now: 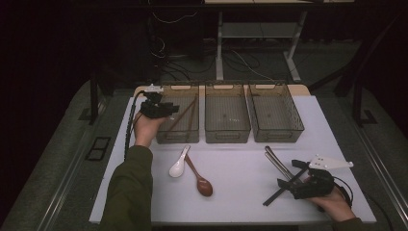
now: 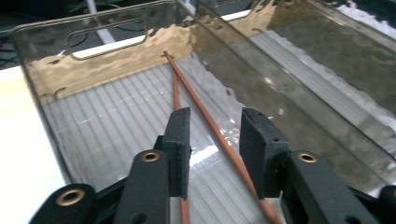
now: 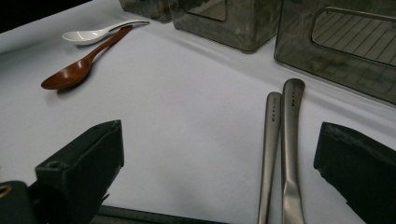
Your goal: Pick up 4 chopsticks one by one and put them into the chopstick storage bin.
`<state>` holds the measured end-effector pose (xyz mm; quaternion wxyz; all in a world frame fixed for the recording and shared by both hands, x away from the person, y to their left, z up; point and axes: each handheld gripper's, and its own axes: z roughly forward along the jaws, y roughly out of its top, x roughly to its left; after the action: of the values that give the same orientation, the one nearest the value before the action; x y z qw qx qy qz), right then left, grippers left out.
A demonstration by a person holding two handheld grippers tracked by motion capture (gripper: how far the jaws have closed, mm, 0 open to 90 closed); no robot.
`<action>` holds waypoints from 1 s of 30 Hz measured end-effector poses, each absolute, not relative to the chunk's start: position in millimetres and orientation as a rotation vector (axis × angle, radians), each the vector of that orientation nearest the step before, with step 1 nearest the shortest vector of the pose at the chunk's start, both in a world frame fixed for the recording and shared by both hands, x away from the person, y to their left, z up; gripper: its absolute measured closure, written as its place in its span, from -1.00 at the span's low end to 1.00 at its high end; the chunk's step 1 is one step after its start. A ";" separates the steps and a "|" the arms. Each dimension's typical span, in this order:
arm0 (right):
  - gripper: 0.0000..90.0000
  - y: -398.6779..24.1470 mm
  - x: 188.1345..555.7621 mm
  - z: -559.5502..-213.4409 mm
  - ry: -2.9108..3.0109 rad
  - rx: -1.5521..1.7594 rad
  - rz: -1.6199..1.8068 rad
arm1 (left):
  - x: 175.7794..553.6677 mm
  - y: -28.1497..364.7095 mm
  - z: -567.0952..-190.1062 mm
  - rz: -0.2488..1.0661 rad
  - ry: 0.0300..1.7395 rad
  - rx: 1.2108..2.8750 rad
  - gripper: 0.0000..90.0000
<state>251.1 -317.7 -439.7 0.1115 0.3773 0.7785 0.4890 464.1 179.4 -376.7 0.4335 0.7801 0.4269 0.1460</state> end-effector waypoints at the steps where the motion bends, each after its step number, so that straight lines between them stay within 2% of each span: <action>1: -0.97 -317.7 251.2 -439.7 2.285 1.111 1.436 | 462.7 178.8 -375.2 0.361 1.061 1.937 0.35; 17: -0.97 -318.8 250.4 -440.2 2.287 1.110 1.432 | 423.4 169.1 -354.1 0.281 0.911 1.954 0.02; 30: -0.97 -320.1 250.6 -440.7 2.282 1.114 1.421 | 372.6 151.4 -363.2 0.203 0.771 1.988 -0.16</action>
<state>250.6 -320.1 -440.7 0.1154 0.3802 0.7790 0.4851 372.6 151.4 -363.2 0.4794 0.8145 0.3160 0.0832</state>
